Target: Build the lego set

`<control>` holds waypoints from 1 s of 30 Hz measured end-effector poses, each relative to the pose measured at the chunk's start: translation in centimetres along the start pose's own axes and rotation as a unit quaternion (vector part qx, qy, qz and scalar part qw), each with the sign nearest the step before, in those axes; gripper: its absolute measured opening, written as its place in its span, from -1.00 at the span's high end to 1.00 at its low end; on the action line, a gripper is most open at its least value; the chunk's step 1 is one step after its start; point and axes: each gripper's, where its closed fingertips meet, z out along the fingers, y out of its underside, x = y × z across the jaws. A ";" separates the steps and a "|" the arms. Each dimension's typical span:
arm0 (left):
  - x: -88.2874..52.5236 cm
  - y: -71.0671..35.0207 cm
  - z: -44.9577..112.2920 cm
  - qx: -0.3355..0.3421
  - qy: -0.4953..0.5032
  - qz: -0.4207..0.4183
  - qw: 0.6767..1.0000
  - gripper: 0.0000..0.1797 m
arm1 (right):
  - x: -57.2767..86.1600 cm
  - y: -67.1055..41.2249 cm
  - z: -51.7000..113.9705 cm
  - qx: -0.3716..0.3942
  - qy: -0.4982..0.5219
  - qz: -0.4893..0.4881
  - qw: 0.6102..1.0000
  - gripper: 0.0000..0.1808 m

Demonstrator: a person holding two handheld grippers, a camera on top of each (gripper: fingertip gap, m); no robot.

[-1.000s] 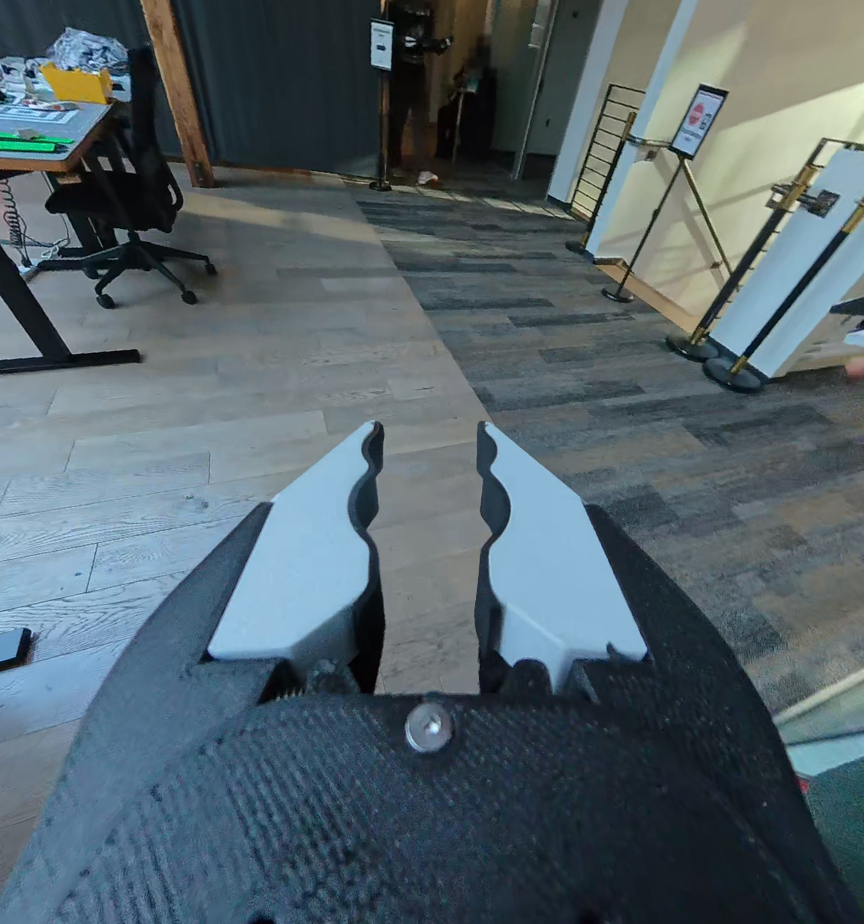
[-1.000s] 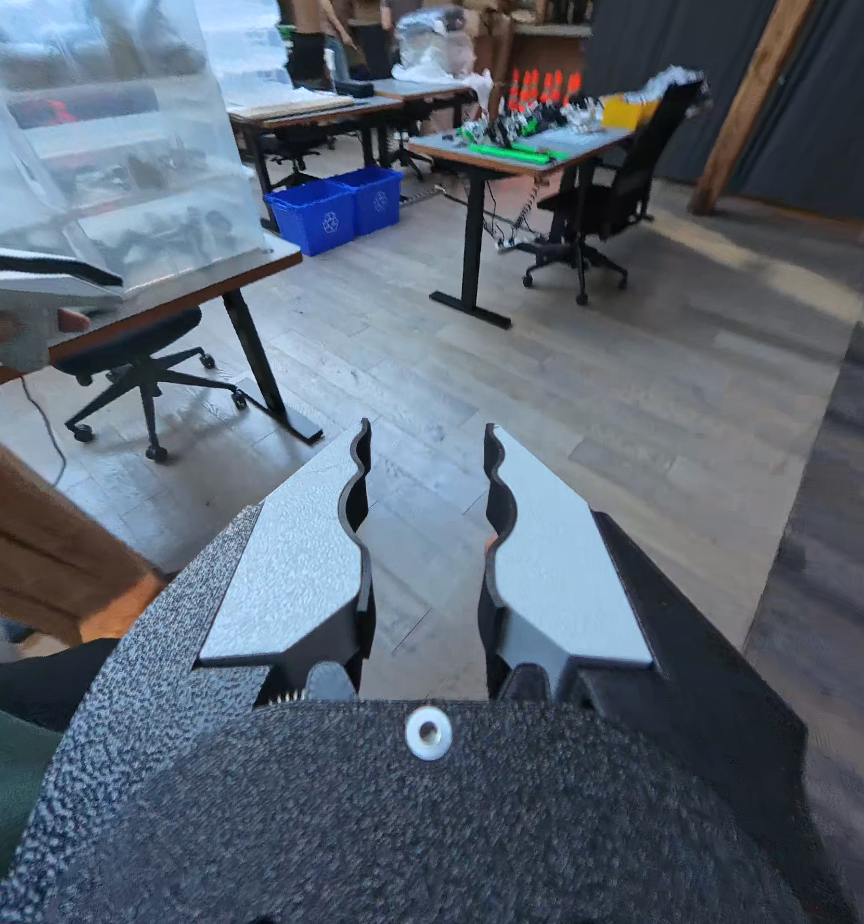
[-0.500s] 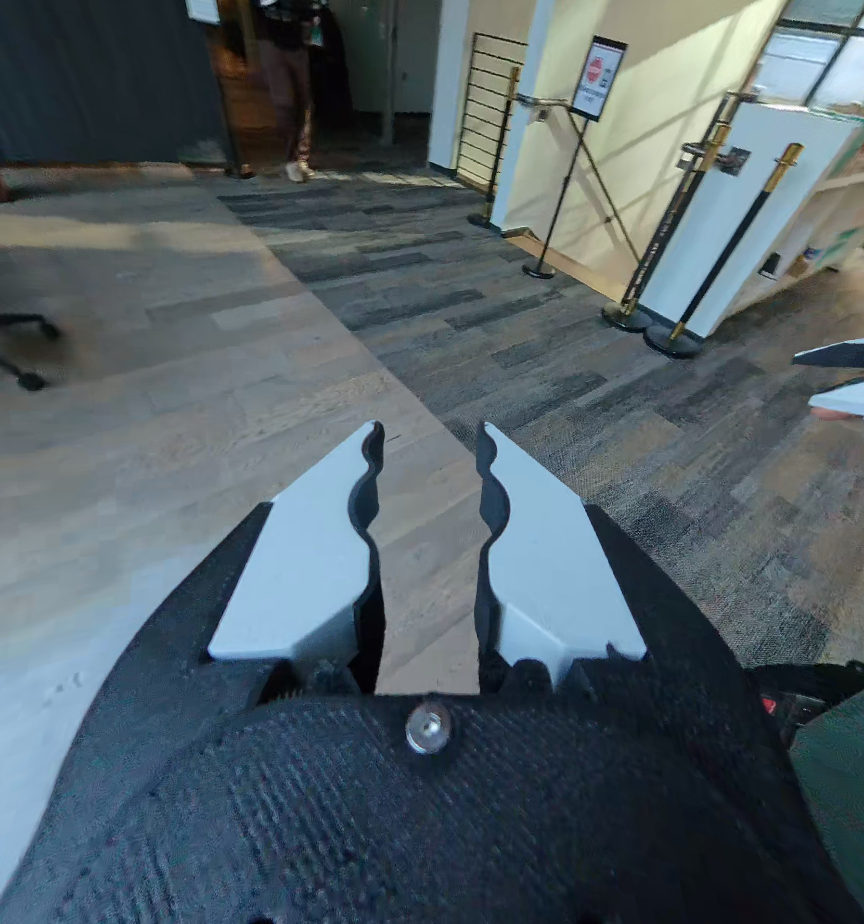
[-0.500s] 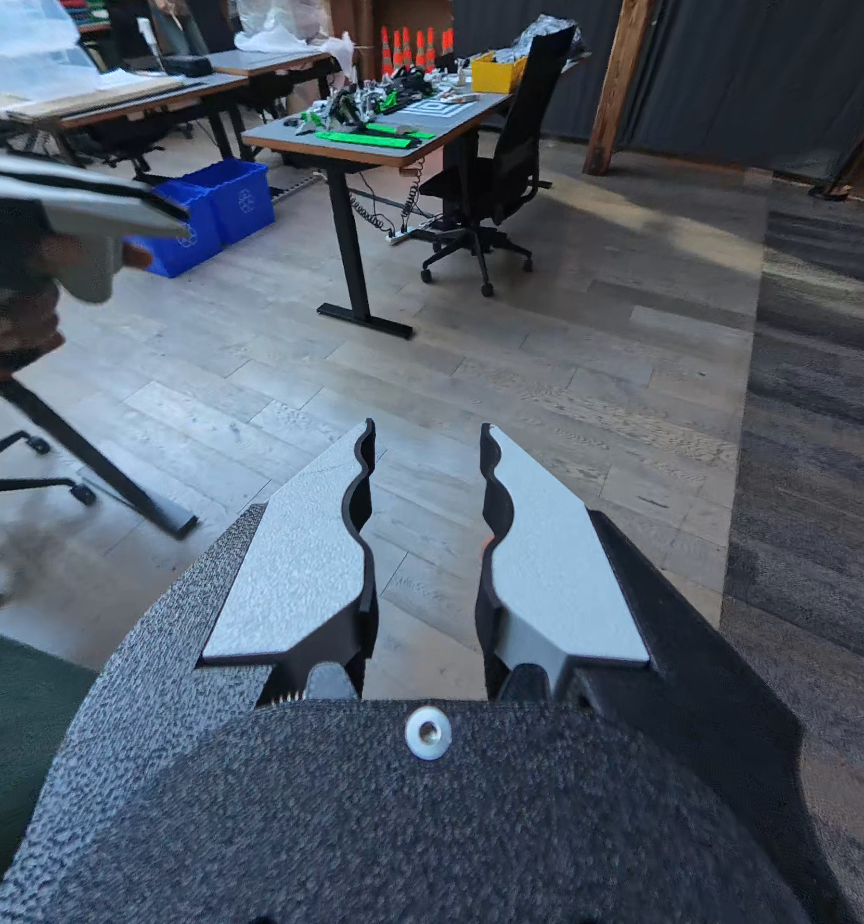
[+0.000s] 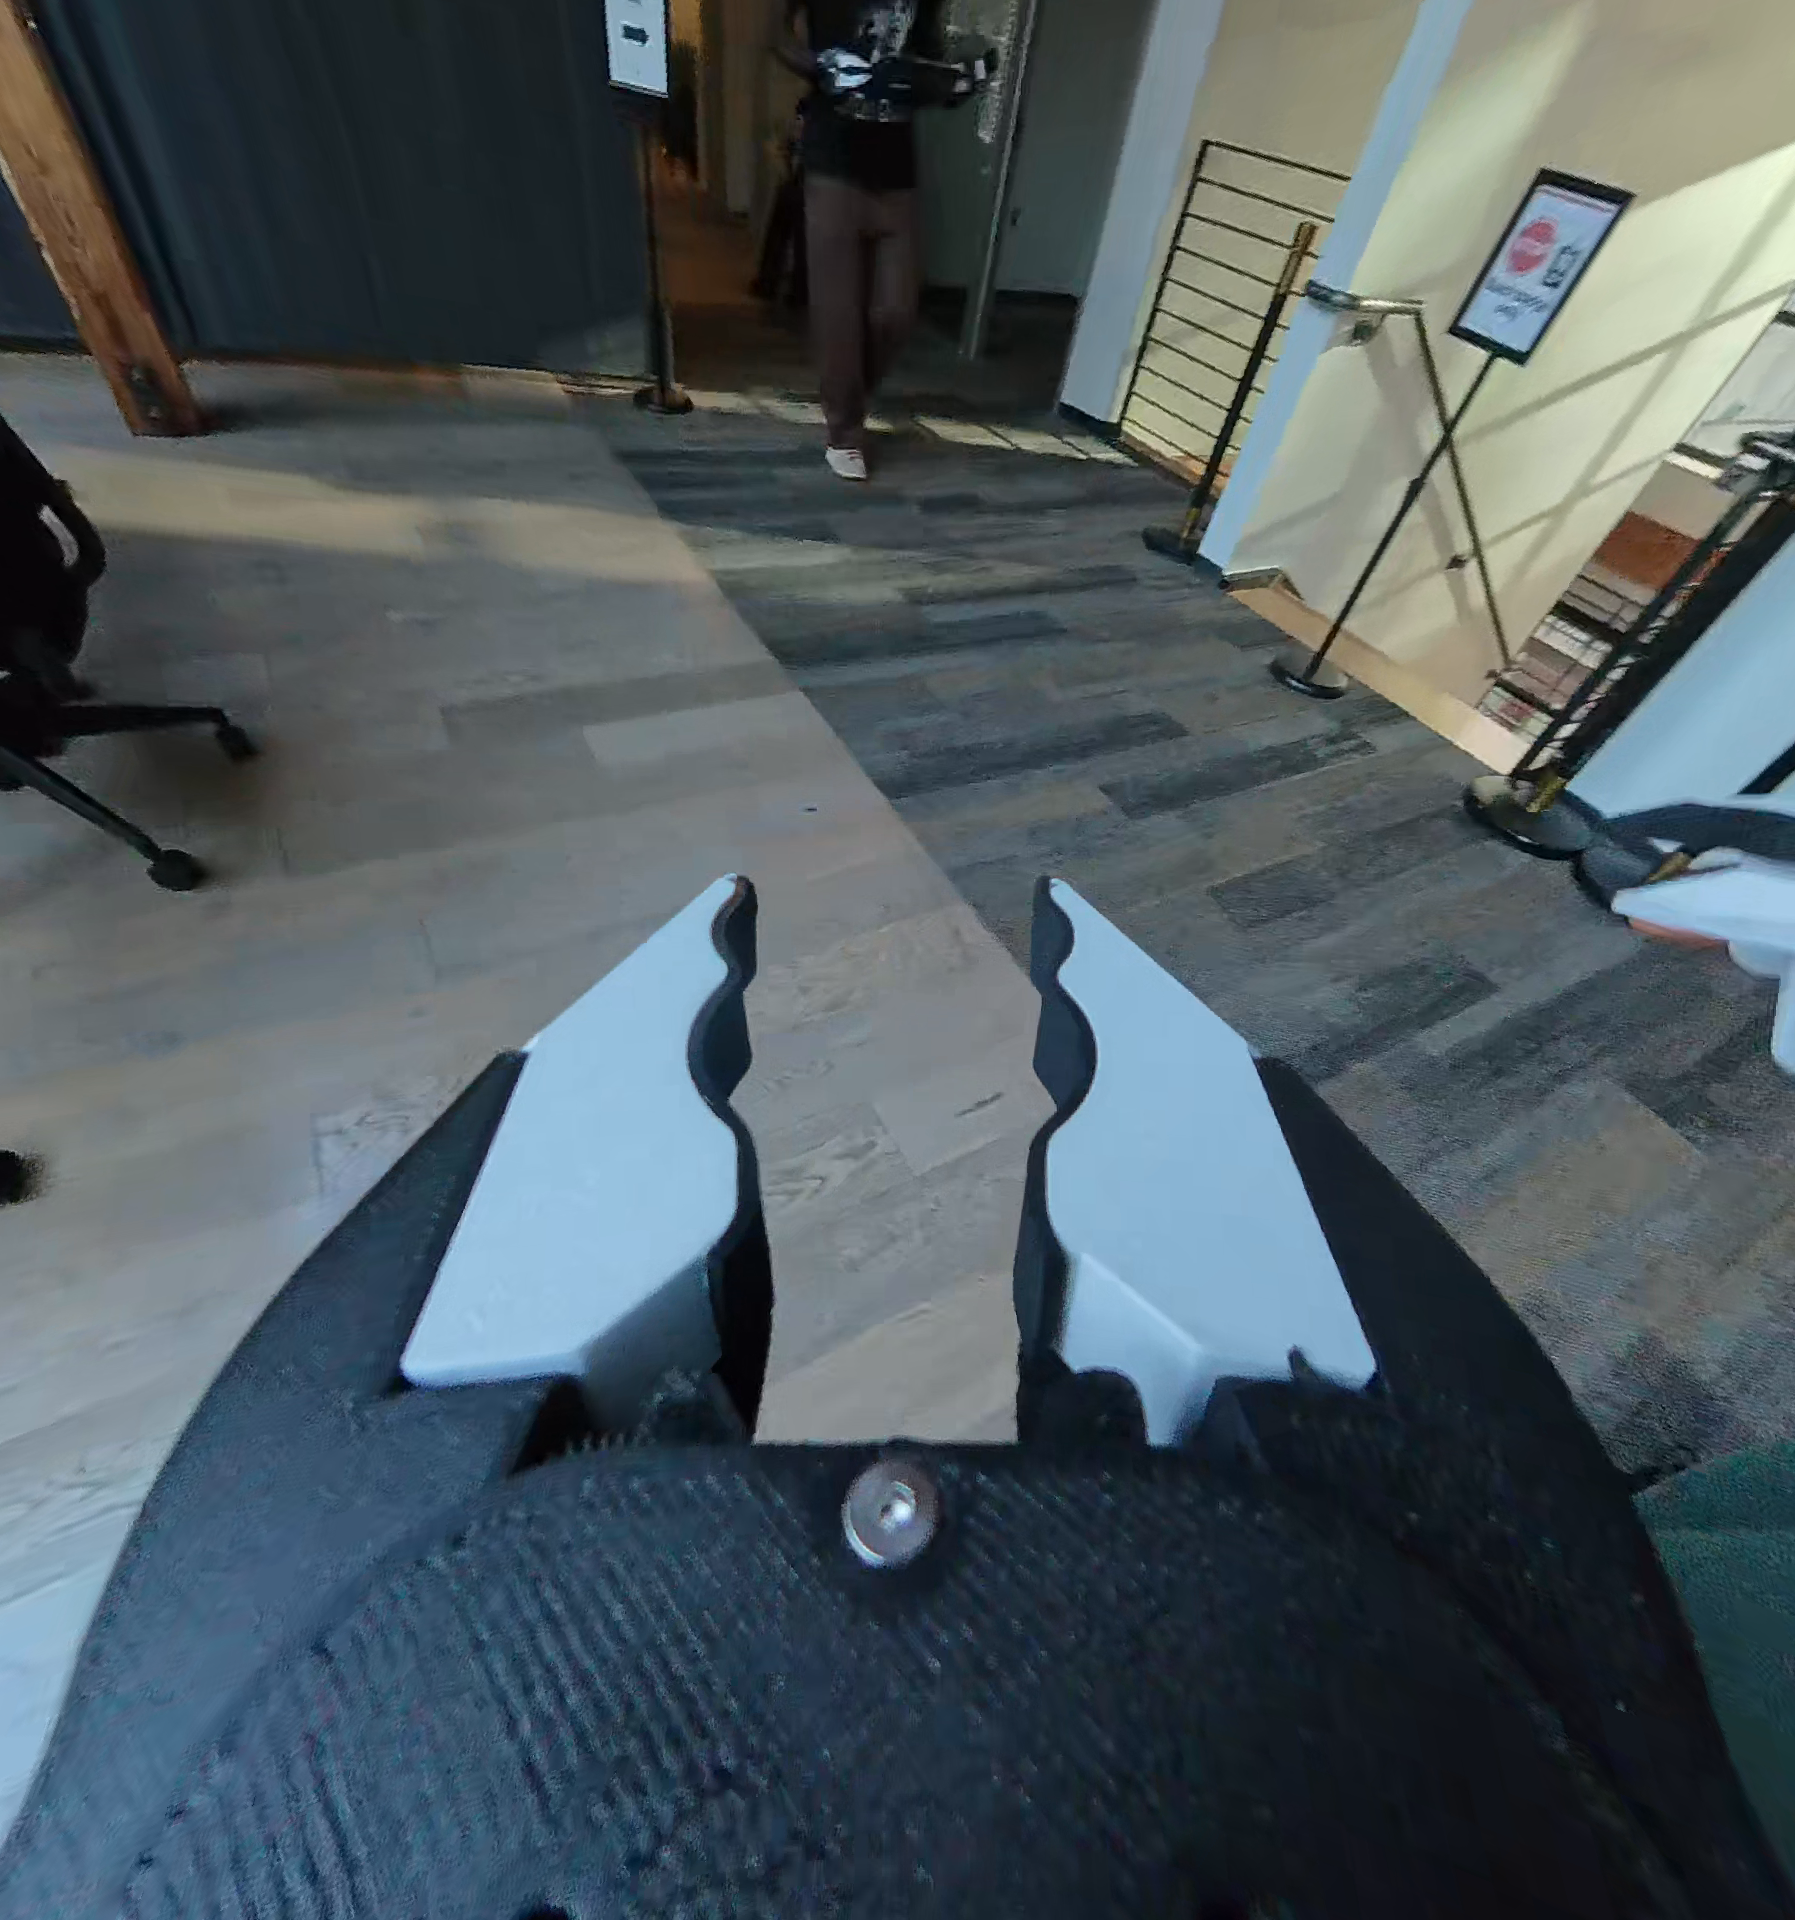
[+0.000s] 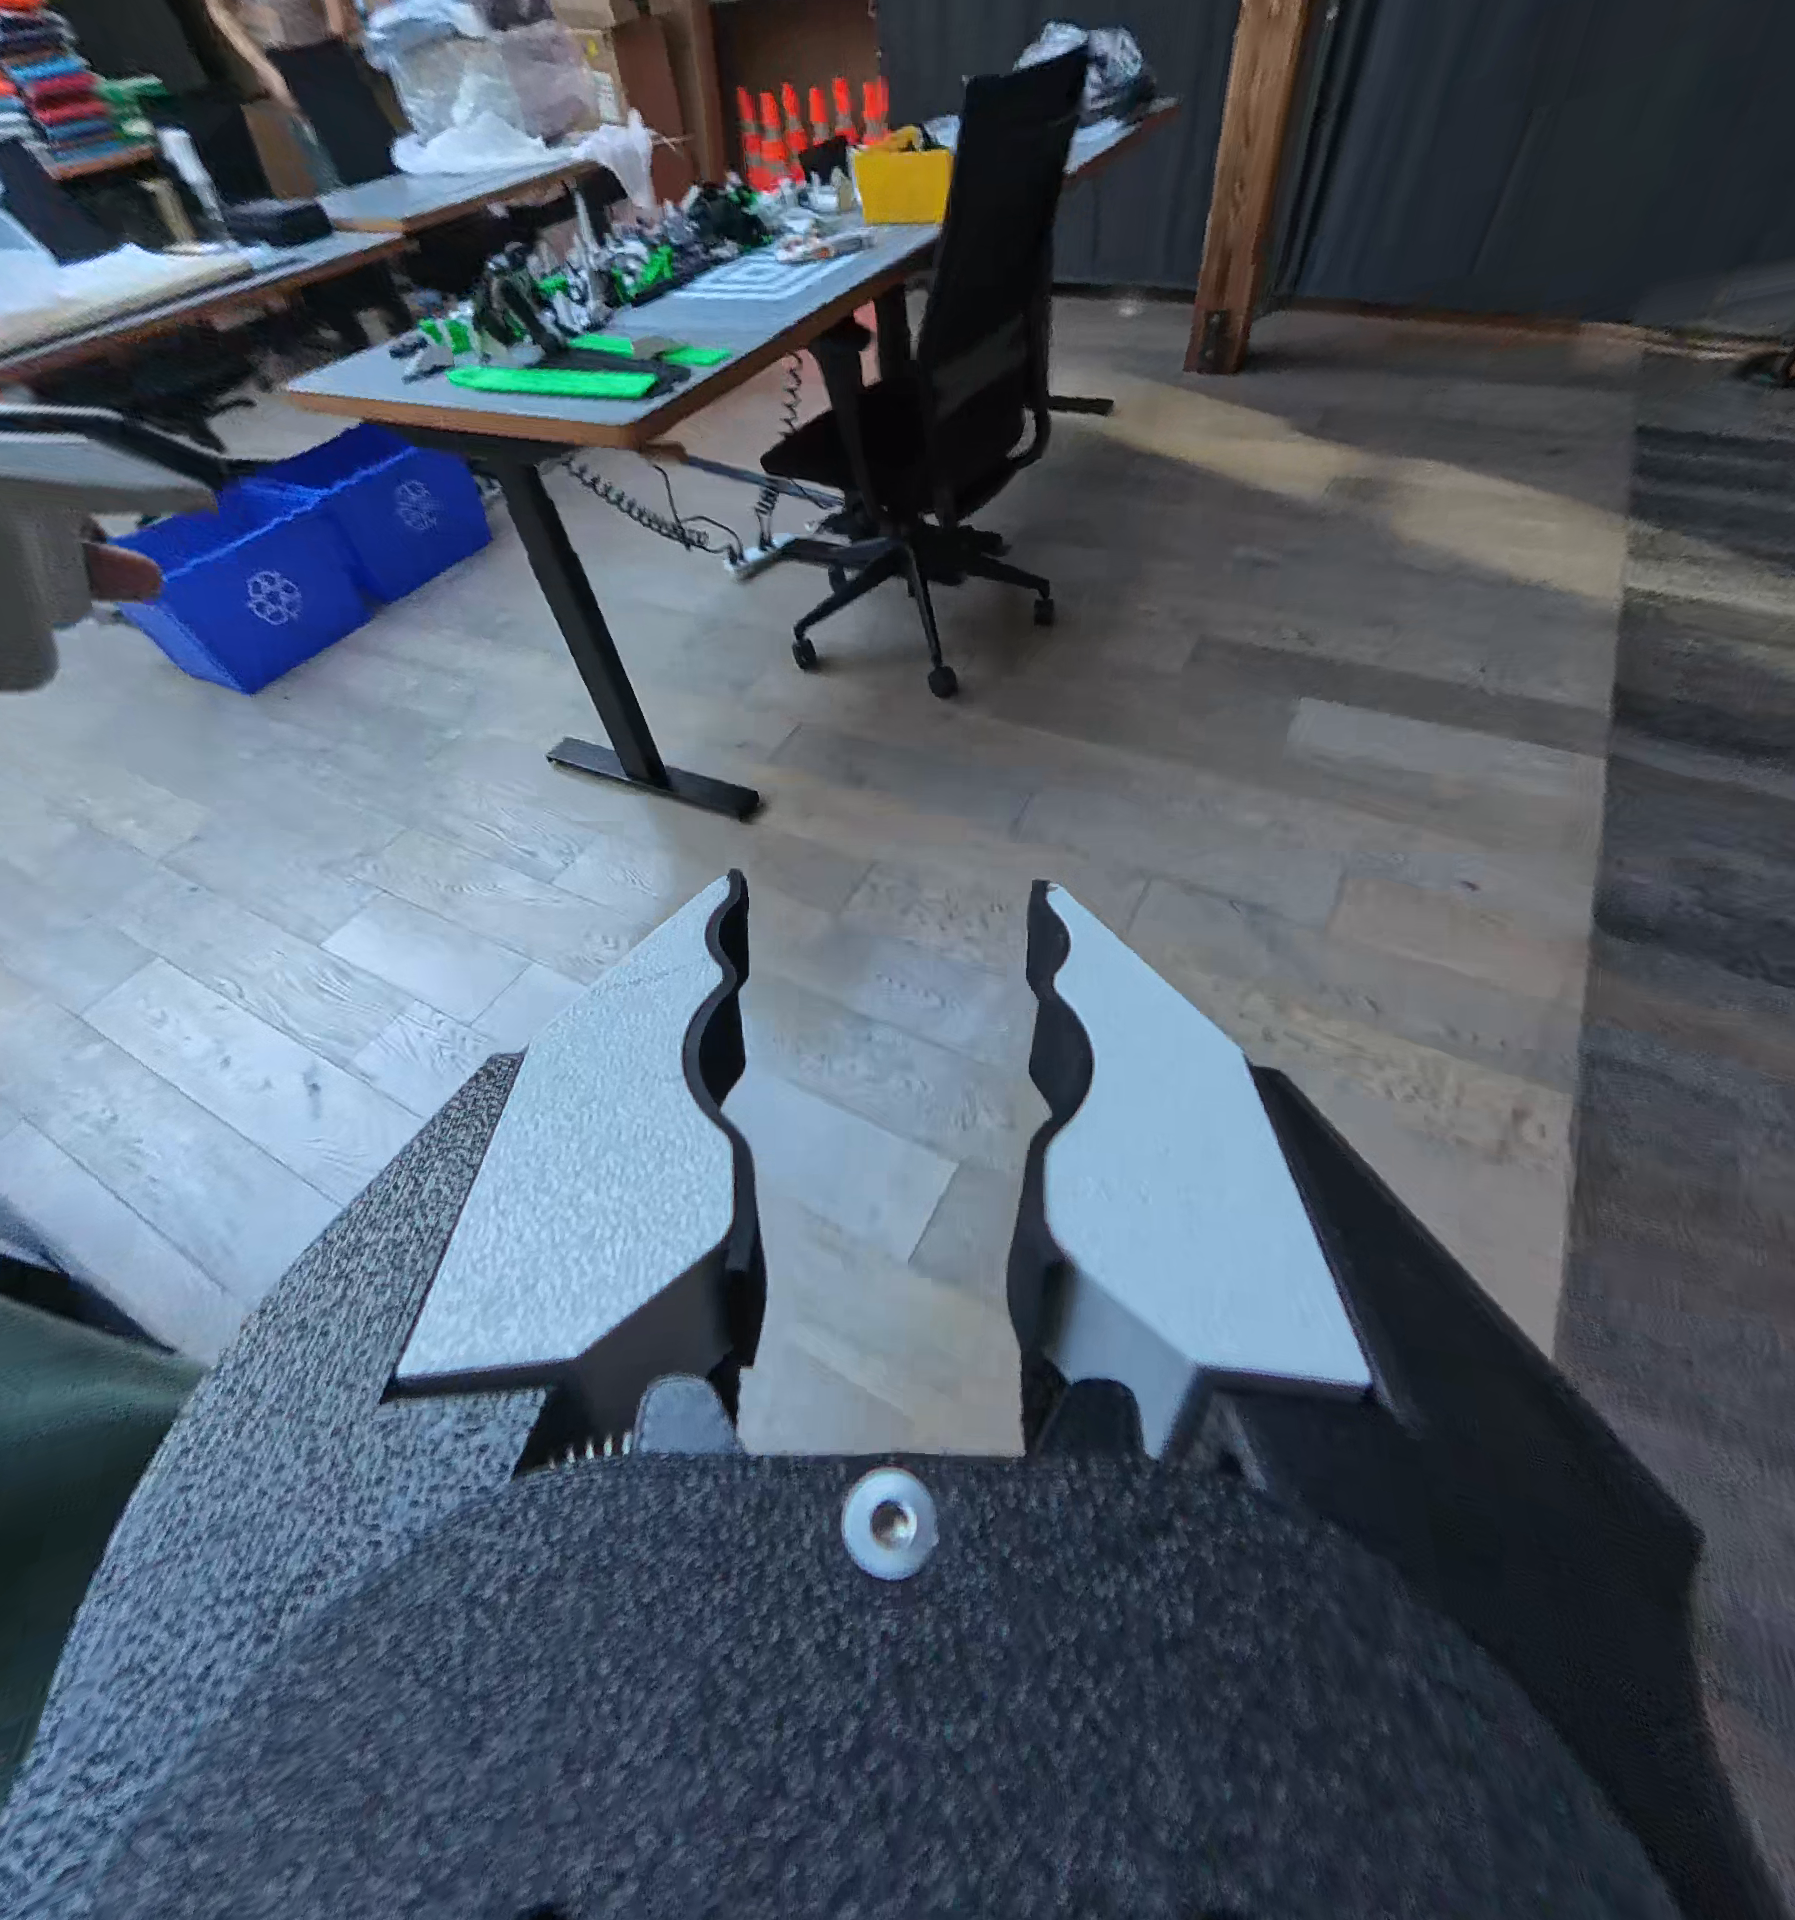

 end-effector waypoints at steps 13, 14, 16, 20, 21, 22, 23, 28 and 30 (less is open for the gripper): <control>-21.1 -9.9 38.6 0.002 0.011 -0.019 1.000 0.48 | 17.5 -19.1 36.9 0.051 -0.060 -0.099 0.992 0.42; -22.4 -10.8 42.2 -0.004 0.024 -0.018 1.000 0.48 | 19.3 -18.6 39.7 0.032 -0.047 -0.080 0.995 0.42; -24.5 -13.7 49.1 -0.013 0.059 -0.016 0.998 0.47 | 22.7 -19.2 44.2 0.004 -0.018 -0.050 0.999 0.40; -28.2 -22.4 63.7 -0.014 0.132 0.042 0.990 0.47 | 31.2 -24.0 51.7 0.000 0.030 -0.047 0.998 0.42; -28.6 -24.9 67.1 -0.009 0.151 0.061 0.987 0.46 | 33.7 -25.2 53.4 0.003 0.045 -0.041 0.998 0.42; -28.9 -27.3 70.3 -0.003 0.167 0.083 0.982 0.46 | 36.1 -26.6 55.1 0.008 0.054 -0.030 0.998 0.43; -29.2 -29.3 73.6 0.000 0.182 0.103 0.978 0.46 | 38.6 -27.7 56.9 0.013 0.060 -0.017 0.998 0.43; -30.9 -32.9 90.6 -0.004 0.222 0.117 0.968 0.47 | 51.1 -29.5 67.5 0.021 0.082 0.017 0.996 0.43; -31.7 -32.5 97.0 -0.015 0.217 0.092 0.972 0.47 | 56.1 -29.5 72.9 0.015 0.076 0.027 0.997 0.43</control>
